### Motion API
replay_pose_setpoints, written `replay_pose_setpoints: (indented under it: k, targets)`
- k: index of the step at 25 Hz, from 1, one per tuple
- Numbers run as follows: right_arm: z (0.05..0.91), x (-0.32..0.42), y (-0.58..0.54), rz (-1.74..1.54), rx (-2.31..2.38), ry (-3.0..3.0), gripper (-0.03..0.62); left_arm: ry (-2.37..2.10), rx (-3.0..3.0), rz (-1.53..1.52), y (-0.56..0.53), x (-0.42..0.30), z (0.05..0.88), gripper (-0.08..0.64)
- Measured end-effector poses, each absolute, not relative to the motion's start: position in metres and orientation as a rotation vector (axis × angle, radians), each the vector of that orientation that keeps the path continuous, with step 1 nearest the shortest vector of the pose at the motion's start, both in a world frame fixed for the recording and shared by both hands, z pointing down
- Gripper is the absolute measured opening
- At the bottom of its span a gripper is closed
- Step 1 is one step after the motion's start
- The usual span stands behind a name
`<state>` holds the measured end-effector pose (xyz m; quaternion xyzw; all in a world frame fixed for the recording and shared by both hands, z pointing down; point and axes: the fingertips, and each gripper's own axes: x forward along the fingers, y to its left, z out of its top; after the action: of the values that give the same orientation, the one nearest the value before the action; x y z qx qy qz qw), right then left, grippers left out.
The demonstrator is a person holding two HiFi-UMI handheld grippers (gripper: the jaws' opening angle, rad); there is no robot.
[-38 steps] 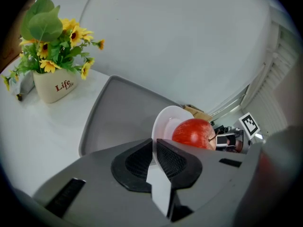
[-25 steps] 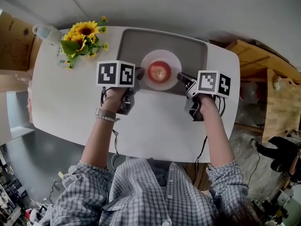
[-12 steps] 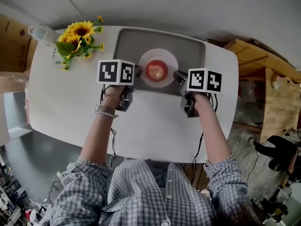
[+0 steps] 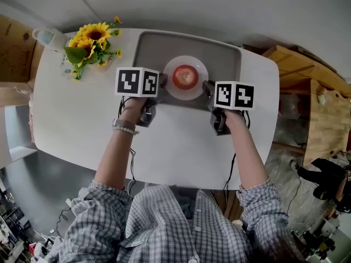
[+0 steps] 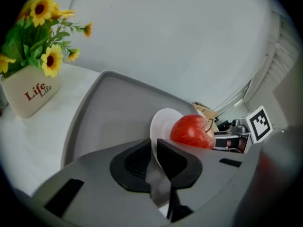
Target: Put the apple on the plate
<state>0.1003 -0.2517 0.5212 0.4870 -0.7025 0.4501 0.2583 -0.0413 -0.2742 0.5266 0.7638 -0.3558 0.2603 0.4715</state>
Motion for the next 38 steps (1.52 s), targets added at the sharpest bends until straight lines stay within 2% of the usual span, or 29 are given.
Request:
replay_pose_setpoints:
  k: [7,20,32,38]
  targets:
    - [0.519,0.100,-0.253,1.120,1.332,-1.939,0.043,-0.915,1.905,0.662,-0.278,-0.043,0.526,0.034]
    - [0.486,0.107,-0.252,1.122,1.437,-2.047,0.041,-0.948,1.964,0.573,-0.270,-0.051,0.498,0.035]
    - [0.409,0.092,-0.210,0.938,1.479,-2.302,0.036,-0.937,2.205,0.493,-0.221,-0.048,0.422,0.009]
    - [0.356,0.093,-0.181,0.717,1.506,-2.440,0.035,-1.003,2.331,0.404,-0.191,-0.055,0.372,0.009]
